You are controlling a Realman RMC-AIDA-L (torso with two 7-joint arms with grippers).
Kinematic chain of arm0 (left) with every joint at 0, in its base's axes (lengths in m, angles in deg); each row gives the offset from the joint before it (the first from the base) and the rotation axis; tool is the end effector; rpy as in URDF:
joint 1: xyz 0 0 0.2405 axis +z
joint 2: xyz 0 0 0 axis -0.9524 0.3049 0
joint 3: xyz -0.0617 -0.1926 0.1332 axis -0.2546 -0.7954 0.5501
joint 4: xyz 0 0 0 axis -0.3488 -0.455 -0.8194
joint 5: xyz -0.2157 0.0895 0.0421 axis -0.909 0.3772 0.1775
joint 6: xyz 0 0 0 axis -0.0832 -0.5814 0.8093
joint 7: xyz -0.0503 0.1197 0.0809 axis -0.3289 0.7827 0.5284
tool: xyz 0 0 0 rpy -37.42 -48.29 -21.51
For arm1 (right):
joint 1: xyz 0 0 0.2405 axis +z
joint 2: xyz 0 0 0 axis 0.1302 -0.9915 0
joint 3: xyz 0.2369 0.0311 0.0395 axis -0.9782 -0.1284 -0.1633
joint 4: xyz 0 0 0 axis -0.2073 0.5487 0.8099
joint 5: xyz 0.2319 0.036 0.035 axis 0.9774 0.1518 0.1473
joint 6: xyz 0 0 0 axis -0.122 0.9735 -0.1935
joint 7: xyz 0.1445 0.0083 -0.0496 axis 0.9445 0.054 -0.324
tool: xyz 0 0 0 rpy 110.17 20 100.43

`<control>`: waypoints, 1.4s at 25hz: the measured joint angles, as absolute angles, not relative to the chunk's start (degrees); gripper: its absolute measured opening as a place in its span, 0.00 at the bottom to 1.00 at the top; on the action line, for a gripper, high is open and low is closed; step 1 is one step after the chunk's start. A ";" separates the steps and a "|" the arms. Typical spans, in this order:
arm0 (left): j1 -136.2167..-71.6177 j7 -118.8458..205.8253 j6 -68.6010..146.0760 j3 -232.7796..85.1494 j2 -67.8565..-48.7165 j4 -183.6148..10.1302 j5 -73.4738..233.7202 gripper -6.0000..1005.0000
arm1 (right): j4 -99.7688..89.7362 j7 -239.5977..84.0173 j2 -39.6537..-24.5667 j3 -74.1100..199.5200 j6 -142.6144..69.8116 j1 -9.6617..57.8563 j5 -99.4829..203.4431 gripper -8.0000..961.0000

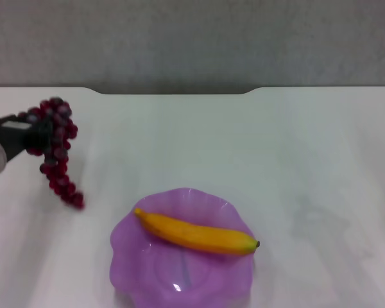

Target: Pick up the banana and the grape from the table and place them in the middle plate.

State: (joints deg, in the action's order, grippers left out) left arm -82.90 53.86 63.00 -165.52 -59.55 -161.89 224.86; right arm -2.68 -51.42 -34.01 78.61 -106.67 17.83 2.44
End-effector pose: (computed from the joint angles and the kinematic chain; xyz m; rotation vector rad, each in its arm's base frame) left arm -0.2610 0.4108 0.0349 -1.7825 -0.8205 -0.2314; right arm 0.3570 0.3368 0.0395 -1.5850 0.5557 0.9004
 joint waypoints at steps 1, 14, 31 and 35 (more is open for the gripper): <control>-82.29 54.15 63.10 -165.62 -59.57 -163.41 224.77 0.30 | -2.68 -51.42 -34.00 78.63 -106.66 17.84 2.44 0.02; -75.69 55.78 70.25 -163.97 -59.62 -182.49 223.98 0.27 | -2.68 -51.28 -34.01 78.82 -105.92 17.76 2.44 0.02; -70.60 73.72 81.08 -153.77 -59.65 -195.72 210.67 0.26 | -2.67 -51.25 -33.92 78.82 -105.17 17.52 2.44 0.02; -71.02 74.21 81.67 -151.79 -59.65 -194.77 210.53 0.25 | -2.67 -51.25 -33.91 78.82 -105.17 17.61 2.44 0.02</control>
State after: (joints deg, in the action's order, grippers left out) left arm -71.02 74.21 81.67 -151.79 -59.65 -194.77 210.53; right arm -2.67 -51.25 -33.91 78.82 -105.17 17.61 2.44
